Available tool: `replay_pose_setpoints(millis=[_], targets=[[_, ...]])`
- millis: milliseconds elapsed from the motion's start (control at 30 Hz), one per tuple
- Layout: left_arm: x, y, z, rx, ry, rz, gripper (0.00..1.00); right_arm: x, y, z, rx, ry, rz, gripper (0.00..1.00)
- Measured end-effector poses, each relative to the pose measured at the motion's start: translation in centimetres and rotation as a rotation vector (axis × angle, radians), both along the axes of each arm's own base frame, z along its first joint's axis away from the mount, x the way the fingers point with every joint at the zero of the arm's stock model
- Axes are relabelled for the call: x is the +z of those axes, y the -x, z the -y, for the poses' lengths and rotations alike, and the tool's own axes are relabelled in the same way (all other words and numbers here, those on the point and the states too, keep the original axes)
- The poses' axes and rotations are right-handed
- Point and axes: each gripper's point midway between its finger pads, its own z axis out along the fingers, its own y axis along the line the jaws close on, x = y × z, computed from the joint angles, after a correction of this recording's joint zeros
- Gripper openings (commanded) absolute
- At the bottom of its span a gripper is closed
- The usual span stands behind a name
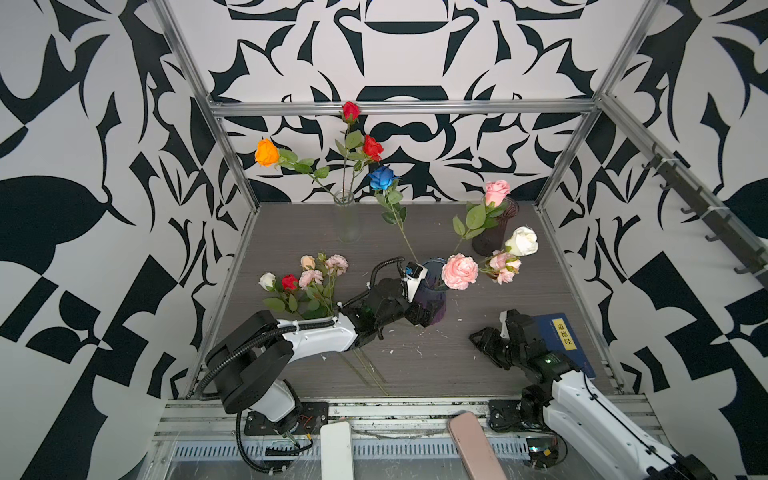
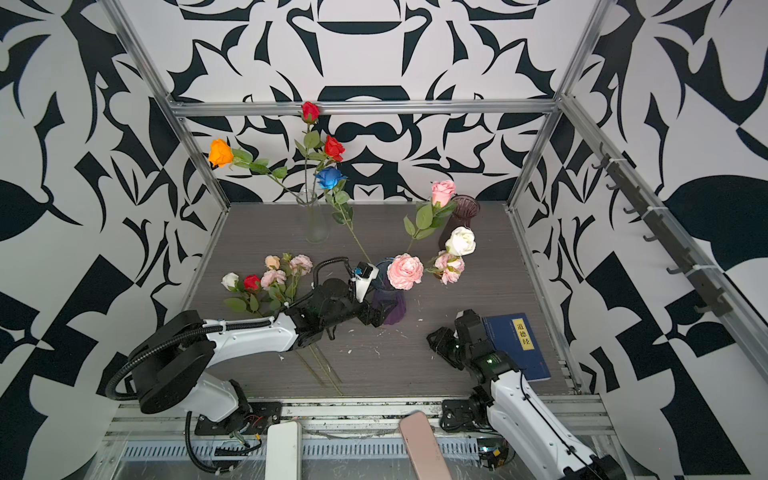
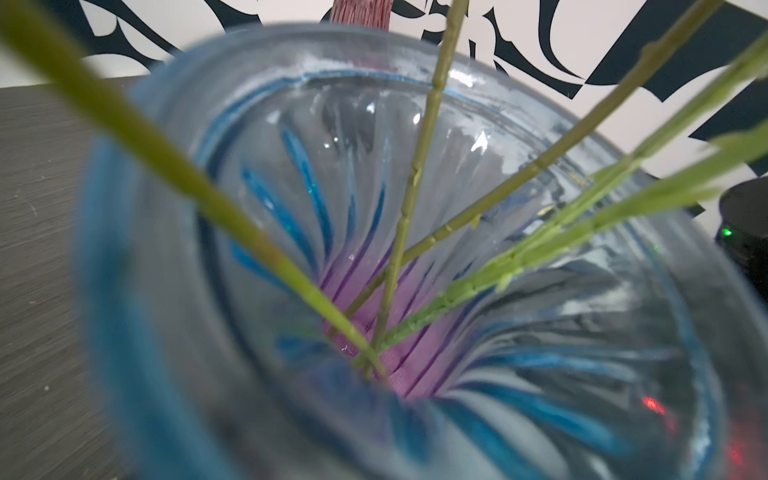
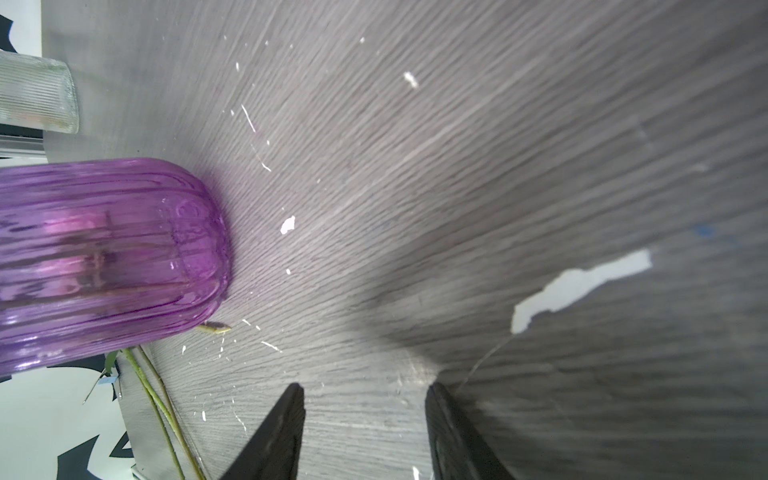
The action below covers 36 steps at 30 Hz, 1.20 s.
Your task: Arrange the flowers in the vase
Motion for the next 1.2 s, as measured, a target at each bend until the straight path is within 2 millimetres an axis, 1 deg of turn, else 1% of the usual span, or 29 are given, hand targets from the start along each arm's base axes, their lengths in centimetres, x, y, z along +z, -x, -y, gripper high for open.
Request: replay_pose_setpoints(millis=[200, 333, 467, 500, 633, 700, 733, 933, 1200], targets=[[-0.2, -0.7, 0.4, 0.001, -0.030, 0.050, 0.96, 0.0, 0.0, 0.0, -0.001, -0.001, -0.001, 0.52], [-0.1, -1.6, 1.2, 0.002, -0.045, 0.083, 0.94, 0.0, 0.0, 0.0, -0.002, -0.002, -0.001, 0.52], [0.0, -2.2, 1.9, 0.000, -0.055, 0.108, 0.86, 0.0, 0.0, 0.0, -0.002, -0.005, -0.002, 0.51], [0.2, -2.3, 2.0, -0.002, -0.055, 0.115, 0.86, 0.0, 0.0, 0.0, -0.001, -0.005, -0.002, 0.51], [0.4, -2.6, 2.2, -0.007, -0.055, 0.128, 0.77, 0.0, 0.0, 0.0, -0.001, -0.005, -0.002, 0.52], [0.5, -2.8, 2.3, -0.009, -0.057, 0.146, 0.70, 0.0, 0.0, 0.1, -0.002, -0.006, -0.002, 0.51], [0.6, -2.9, 2.2, -0.008, -0.056, 0.152, 0.69, 0.0, 0.0, 0.1, -0.002, -0.006, -0.002, 0.52], [0.7, -3.5, 2.3, -0.004, -0.045, 0.159, 0.67, 0.0, -0.1, 0.0, 0.003, -0.008, -0.002, 0.51], [0.9, -4.8, 2.9, -0.004, -0.047, 0.179, 0.68, -0.1, -0.3, -0.2, 0.009, -0.012, 0.000, 0.51]])
